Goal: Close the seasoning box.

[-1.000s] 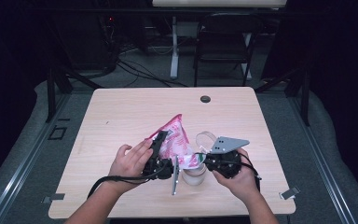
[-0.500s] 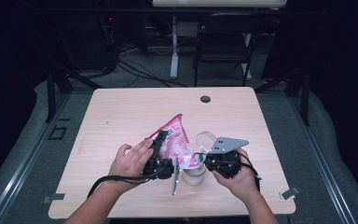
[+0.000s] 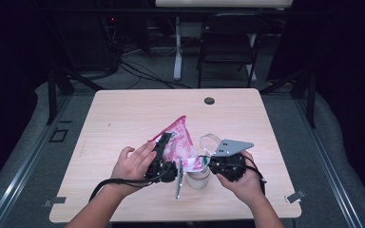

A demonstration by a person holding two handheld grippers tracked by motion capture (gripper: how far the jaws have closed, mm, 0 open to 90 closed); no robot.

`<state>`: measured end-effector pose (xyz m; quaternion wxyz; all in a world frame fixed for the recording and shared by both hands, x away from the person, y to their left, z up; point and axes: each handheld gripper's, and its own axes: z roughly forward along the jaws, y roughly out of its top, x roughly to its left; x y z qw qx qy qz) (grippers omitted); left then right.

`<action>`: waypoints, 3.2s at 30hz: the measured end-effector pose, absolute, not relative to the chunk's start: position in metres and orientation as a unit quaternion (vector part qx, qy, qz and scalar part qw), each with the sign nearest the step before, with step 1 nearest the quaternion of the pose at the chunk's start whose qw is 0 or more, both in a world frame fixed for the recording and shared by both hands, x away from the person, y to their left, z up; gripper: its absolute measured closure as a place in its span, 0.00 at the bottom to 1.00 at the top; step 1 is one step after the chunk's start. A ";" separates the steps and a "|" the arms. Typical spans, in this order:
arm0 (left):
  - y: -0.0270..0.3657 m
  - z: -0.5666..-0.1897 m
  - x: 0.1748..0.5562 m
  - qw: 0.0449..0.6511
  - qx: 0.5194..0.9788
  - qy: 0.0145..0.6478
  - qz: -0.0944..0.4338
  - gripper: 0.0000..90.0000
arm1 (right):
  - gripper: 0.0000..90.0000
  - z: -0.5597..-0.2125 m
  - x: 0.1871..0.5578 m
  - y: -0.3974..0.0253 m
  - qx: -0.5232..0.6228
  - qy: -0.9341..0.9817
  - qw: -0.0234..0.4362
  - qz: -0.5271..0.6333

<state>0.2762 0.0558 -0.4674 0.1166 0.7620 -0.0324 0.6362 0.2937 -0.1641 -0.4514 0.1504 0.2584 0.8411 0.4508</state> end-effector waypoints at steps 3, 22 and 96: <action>0.056 -0.468 0.277 0.119 0.761 -0.034 0.637 0.70 | 1.00 -0.451 0.294 -0.164 0.258 0.842 0.150 0.450; 0.055 -0.467 0.276 0.115 0.761 -0.035 0.638 0.71 | 1.00 -0.452 0.294 -0.164 0.259 0.842 0.151 0.449; 0.050 -0.459 0.273 0.124 0.749 -0.042 0.649 0.71 | 1.00 -0.455 0.296 -0.165 0.263 0.844 0.152 0.442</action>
